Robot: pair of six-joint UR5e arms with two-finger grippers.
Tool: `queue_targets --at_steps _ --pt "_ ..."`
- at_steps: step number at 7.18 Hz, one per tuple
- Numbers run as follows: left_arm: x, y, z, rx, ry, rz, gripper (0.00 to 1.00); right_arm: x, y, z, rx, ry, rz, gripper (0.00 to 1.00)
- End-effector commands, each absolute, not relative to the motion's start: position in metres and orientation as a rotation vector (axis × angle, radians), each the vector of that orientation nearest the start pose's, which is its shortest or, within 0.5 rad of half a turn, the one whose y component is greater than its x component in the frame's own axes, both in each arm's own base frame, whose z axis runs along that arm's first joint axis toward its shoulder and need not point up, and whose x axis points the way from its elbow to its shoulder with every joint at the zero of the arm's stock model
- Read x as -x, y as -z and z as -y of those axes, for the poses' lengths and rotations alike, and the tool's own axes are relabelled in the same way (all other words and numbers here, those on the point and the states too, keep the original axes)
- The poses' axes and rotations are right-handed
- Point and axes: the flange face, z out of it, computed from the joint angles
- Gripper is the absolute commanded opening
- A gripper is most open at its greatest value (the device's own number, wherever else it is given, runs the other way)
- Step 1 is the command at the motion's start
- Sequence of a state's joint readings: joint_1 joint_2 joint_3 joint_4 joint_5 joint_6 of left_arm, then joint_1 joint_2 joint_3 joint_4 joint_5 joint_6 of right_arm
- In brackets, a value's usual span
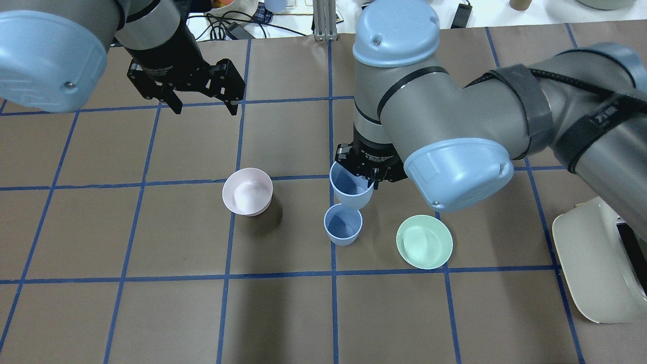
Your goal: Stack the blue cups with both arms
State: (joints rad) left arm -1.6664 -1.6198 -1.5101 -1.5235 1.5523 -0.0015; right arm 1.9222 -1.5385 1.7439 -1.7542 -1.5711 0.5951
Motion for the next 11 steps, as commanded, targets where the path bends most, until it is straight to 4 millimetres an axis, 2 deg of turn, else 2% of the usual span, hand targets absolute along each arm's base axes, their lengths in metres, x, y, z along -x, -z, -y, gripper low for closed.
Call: queue_targets --at_steps 1,3,4,5,7,8,10,11 --pt "0.183 -0.498 0.498 -0.125 0.059 -3.161 1.00 -0.296 -0.399 0.415 -0.391 -0.047 -3.129 0.00" --pt "0.178 -0.500 0.498 -0.061 0.063 -3.163 1.00 -0.299 -0.391 0.413 -0.382 -0.061 -3.133 0.00" --pt "0.178 -0.502 0.498 -0.064 0.075 -3.165 1.00 -0.303 -0.380 0.409 -0.361 -0.074 -3.140 0.00" --pt "0.177 -0.502 0.498 -0.067 0.083 -3.166 1.00 -0.309 -0.371 0.407 -0.346 -0.014 -3.120 0.00" --pt "0.177 -0.502 0.498 -0.064 0.083 -3.166 1.00 -0.308 -0.366 0.406 -0.343 0.000 -3.116 0.00" --pt "0.177 -0.501 0.498 -0.062 0.080 -3.166 1.00 -0.308 -0.364 0.406 -0.346 -0.005 -3.117 0.05" --pt "0.177 -0.501 0.498 -0.062 0.080 -3.165 1.00 -0.309 -0.359 0.406 -0.348 -0.026 -3.114 0.26" --pt "0.177 -0.501 0.498 -0.062 0.080 -3.166 1.00 -0.310 -0.356 0.408 -0.402 -0.022 -3.106 0.80"
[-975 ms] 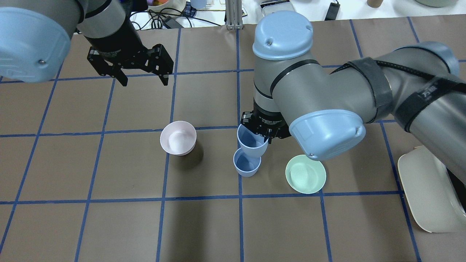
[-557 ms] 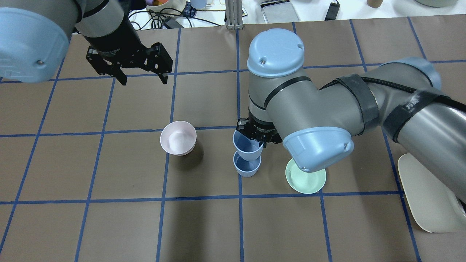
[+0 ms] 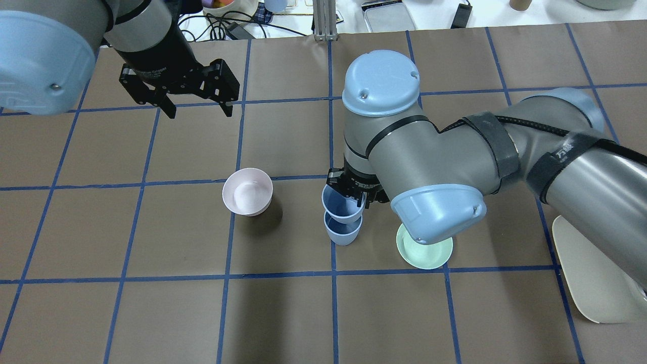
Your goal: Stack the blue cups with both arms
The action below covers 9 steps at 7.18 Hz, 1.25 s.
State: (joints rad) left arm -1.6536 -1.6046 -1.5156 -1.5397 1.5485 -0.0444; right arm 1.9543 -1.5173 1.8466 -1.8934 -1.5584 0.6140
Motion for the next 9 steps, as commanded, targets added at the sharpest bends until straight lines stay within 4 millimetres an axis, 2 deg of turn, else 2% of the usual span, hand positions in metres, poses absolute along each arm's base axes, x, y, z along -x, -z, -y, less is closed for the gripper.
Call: queue_targets --at_steps 1,3,4,5,6,7,8,9 --pt "0.177 -0.501 0.498 -0.062 0.078 -3.165 1.00 -0.311 -0.358 0.410 -0.409 -0.009 -3.099 0.86" --pt "0.177 -0.501 0.498 -0.062 0.078 -3.165 1.00 -0.311 -0.361 0.412 -0.404 0.003 -3.097 0.91" --pt "0.177 -0.502 0.498 -0.062 0.080 -3.165 1.00 -0.306 -0.373 0.422 -0.355 0.046 -3.092 0.92" --pt "0.177 -0.501 0.498 -0.062 0.078 -3.165 1.00 -0.301 -0.399 0.438 -0.131 0.134 -3.105 1.00" --pt "0.177 -0.501 0.498 -0.062 0.078 -3.165 1.00 -0.280 -0.431 0.463 -0.079 0.198 -3.097 1.00" --pt "0.178 -0.501 0.498 -0.064 0.078 -3.165 1.00 -0.243 -0.460 0.485 -0.132 0.136 -3.105 1.00" --pt "0.178 -0.502 0.498 -0.064 0.080 -3.165 1.00 -0.210 -0.498 0.500 -0.187 0.105 -3.109 1.00" --pt "0.177 -0.502 0.498 -0.062 0.080 -3.165 1.00 -0.185 -0.531 0.513 -0.218 0.131 -3.105 1.00"
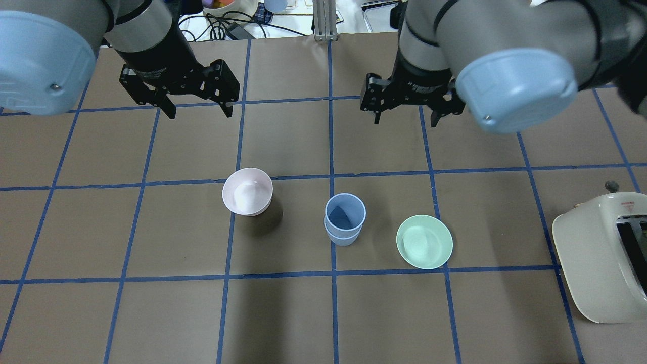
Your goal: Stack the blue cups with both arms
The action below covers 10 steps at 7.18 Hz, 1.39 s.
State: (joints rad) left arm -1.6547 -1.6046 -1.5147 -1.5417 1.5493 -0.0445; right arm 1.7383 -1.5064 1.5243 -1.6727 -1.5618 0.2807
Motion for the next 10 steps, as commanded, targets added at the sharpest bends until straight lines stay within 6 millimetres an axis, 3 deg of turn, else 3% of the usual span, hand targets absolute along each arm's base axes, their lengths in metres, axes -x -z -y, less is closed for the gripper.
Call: queue_targets --at_steps 1,2,3,7,10 --pt "0.177 -0.501 0.498 -0.062 0.078 -3.165 1.00 -0.178 -0.531 0.528 -0.235 0.120 -3.106 1.00" --pt "0.177 -0.501 0.498 -0.062 0.078 -3.165 1.00 -0.175 -0.527 0.524 -0.163 0.111 -3.121 1.00" --pt "0.178 -0.501 0.498 -0.064 0.078 -3.165 1.00 -0.175 -0.517 0.523 0.017 0.102 -3.140 1.00" --pt "0.178 -0.501 0.498 -0.064 0.078 -3.165 1.00 -0.174 -0.491 0.520 0.046 0.127 -3.137 1.00" --pt "0.178 -0.503 0.497 -0.064 0.080 -3.165 1.00 -0.172 -0.494 0.519 0.048 0.156 -3.134 1.00"
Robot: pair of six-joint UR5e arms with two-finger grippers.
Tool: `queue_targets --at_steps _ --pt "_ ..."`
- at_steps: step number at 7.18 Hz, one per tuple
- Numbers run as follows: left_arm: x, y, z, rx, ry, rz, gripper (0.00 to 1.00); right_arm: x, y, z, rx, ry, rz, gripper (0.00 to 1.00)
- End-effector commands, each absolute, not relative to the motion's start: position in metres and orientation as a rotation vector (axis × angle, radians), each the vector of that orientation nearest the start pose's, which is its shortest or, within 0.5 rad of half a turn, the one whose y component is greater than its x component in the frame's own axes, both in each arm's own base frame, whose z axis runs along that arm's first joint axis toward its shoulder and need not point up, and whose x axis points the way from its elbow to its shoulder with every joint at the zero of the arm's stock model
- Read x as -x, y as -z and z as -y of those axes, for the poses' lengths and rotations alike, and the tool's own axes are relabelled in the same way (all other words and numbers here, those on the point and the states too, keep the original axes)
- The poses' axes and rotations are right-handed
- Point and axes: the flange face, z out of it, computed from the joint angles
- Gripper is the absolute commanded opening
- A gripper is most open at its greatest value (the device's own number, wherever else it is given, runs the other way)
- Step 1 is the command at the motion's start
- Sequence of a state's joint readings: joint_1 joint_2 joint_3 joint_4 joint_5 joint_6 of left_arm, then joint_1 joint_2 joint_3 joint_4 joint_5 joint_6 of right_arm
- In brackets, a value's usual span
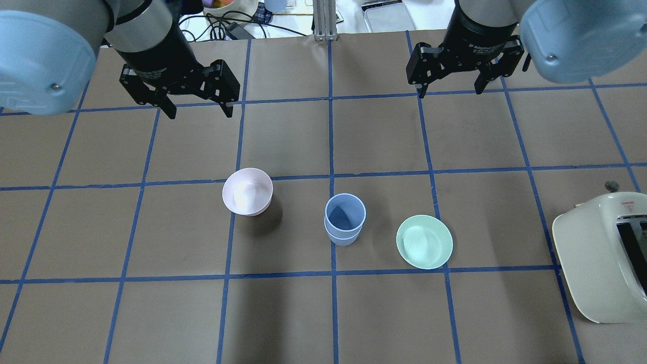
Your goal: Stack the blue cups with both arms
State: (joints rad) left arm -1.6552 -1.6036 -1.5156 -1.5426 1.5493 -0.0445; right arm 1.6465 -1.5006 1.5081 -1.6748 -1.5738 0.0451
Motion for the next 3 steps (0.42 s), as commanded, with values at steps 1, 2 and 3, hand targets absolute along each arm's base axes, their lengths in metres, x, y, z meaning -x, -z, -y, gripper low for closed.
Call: queue_targets --at_steps 1,2,3 --pt "0.1779 -0.5027 0.4966 -0.064 0.080 -3.165 1.00 -0.1735 -0.4935 0.5187 0.039 0.154 -3.131 1.00" --pt "0.1779 -0.5013 0.4965 -0.062 0.078 -3.165 1.00 -0.1742 -0.4943 0.5180 0.034 0.156 -3.132 1.00" --pt "0.1779 -0.5000 0.4964 -0.062 0.075 -3.165 1.00 -0.1741 -0.4953 0.5176 0.031 0.161 -3.132 1.00"
